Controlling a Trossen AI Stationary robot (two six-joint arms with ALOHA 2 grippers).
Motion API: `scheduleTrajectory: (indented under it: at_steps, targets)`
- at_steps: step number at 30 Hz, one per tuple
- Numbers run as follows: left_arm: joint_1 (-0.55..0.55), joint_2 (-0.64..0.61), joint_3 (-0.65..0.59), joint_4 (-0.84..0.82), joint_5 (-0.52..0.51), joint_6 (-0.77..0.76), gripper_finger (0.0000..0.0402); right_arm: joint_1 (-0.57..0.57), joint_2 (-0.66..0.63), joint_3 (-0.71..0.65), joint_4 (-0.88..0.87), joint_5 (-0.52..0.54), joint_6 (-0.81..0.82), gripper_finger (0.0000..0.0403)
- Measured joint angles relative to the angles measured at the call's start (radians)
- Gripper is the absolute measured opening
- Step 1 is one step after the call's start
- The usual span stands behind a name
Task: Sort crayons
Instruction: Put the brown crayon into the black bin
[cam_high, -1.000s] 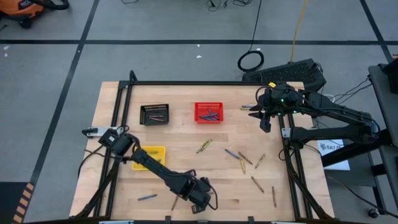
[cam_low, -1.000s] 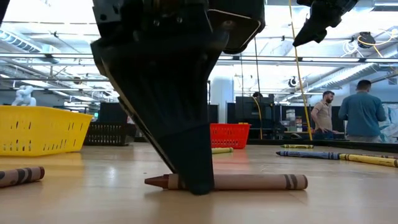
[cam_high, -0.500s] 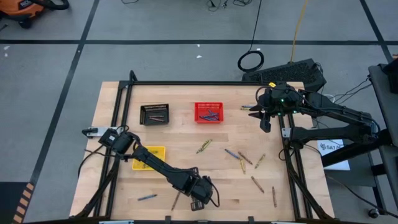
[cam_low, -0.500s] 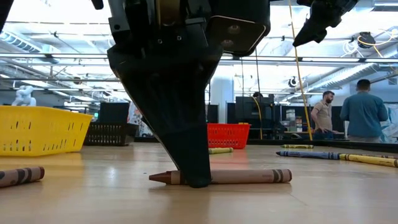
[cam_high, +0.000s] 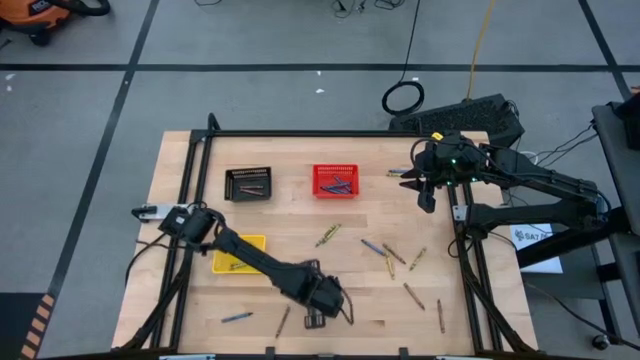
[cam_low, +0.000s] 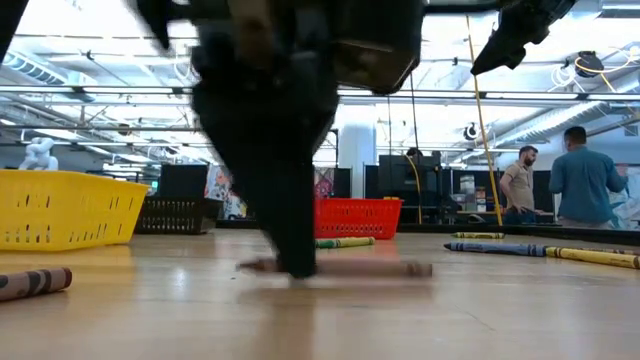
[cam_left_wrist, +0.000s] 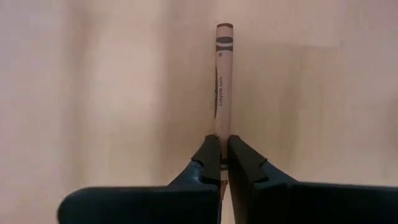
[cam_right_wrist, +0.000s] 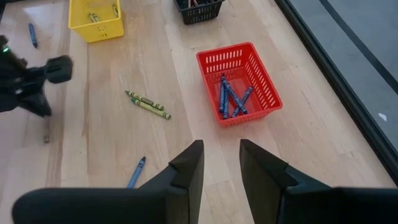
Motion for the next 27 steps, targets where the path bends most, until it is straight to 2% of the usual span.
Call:
scheduleTrajectory:
  at_steps: [2, 7, 13, 20, 27]
  targets:
    - [0.014, -0.028, 0.002, -0.005, -0.007, 0.024, 0.0001, 0.0, 0.0, 0.0, -0.003, -0.002, 0.008, 0.0091]
    - [0.046, -0.073, 0.005, -0.137, -0.012, 0.063, 0.0001, 0.0, -0.003, 0.0, -0.033, -0.007, 0.052, 0.0091]
    - [0.106, -0.113, 0.006, -0.258, 0.011, 0.169, 0.0001, 0.0, -0.03, 0.0, -0.169, -0.007, 0.071, 0.0091]
    - [0.195, -0.158, 0.007, -0.317, 0.016, 0.273, 0.0001, 0.0, -0.097, 0.0, -0.201, -0.008, 0.098, 0.0091]
    - [0.298, -0.302, -0.137, -0.317, 0.015, 0.311, 0.0001, 0.0, -0.164, 0.0, -0.217, -0.008, 0.102, 0.0091]
